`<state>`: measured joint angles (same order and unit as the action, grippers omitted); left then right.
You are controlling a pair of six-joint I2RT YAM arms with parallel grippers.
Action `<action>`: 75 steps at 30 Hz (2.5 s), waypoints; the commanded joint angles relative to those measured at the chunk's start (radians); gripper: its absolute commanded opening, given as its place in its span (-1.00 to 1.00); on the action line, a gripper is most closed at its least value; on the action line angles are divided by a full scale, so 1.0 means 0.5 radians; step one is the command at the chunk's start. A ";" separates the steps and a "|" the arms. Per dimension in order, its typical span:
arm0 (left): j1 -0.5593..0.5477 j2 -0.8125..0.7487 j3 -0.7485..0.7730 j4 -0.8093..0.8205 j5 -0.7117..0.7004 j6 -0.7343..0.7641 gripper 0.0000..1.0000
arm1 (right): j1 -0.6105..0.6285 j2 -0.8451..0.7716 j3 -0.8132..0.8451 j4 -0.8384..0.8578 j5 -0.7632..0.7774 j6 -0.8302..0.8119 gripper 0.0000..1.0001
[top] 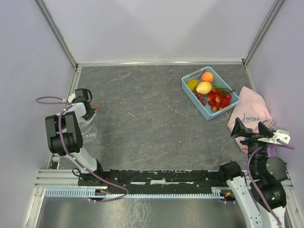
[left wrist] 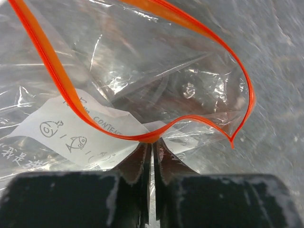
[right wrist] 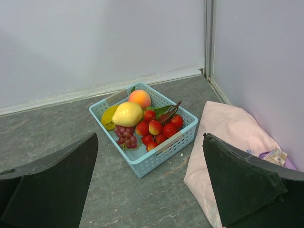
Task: Place the food in the zip-top bag and seal the zipper
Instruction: Move the zipper food storage bag to the center of the board, then open the zipper of the food storage bag.
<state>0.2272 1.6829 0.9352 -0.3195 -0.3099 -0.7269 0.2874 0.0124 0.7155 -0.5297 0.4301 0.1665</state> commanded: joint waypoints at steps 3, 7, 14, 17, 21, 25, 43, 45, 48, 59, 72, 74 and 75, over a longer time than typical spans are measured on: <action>-0.278 0.003 0.103 0.095 0.096 0.174 -0.95 | 0.014 -0.002 0.001 0.091 -0.008 -0.028 0.98; -0.529 0.002 0.181 0.065 0.098 0.281 -0.95 | 0.014 0.031 0.012 0.082 -0.043 -0.015 0.98; -0.923 -0.058 0.197 0.109 0.180 0.468 -0.95 | 0.014 0.239 0.118 0.018 -0.248 0.059 0.98; -1.094 -0.099 0.156 0.176 0.238 0.547 -0.95 | 0.014 0.432 0.211 -0.055 -0.410 0.115 0.98; -1.347 -0.219 0.049 0.344 0.325 0.622 -0.95 | 0.012 0.727 0.310 -0.154 -0.715 0.184 0.98; -1.577 -0.346 0.009 0.438 0.343 0.756 -0.95 | 0.014 1.008 0.381 -0.159 -0.975 0.255 0.98; -2.072 -0.696 -0.263 0.619 0.506 1.040 -0.95 | 0.244 2.273 0.299 0.650 -1.647 0.609 0.81; -2.117 -0.705 -0.260 0.599 0.495 1.054 -0.95 | 0.284 2.396 0.356 0.683 -1.588 0.618 0.81; -2.170 -0.728 -0.269 0.595 0.480 1.066 -0.95 | 0.322 2.588 0.430 0.722 -1.528 0.630 0.79; -2.306 -0.776 -0.284 0.614 0.489 1.151 -0.95 | 0.453 3.030 0.536 0.906 -1.488 0.718 0.51; -2.335 -0.953 -0.305 0.664 0.304 0.751 -0.45 | 0.643 2.832 0.450 1.005 -1.060 0.744 -0.96; -2.335 -1.029 -0.318 0.662 0.235 0.613 -0.26 | 0.712 2.766 0.412 1.021 -0.906 0.751 -0.95; -2.335 -1.060 -0.318 0.649 0.212 0.551 -0.17 | 0.742 2.735 0.398 1.024 -0.828 0.756 -0.95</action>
<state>-0.9337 1.2327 0.7834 -0.0490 -0.1314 -0.2932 0.6060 1.4723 0.9314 -0.0925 -0.1608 0.5301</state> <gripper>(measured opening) 0.349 0.030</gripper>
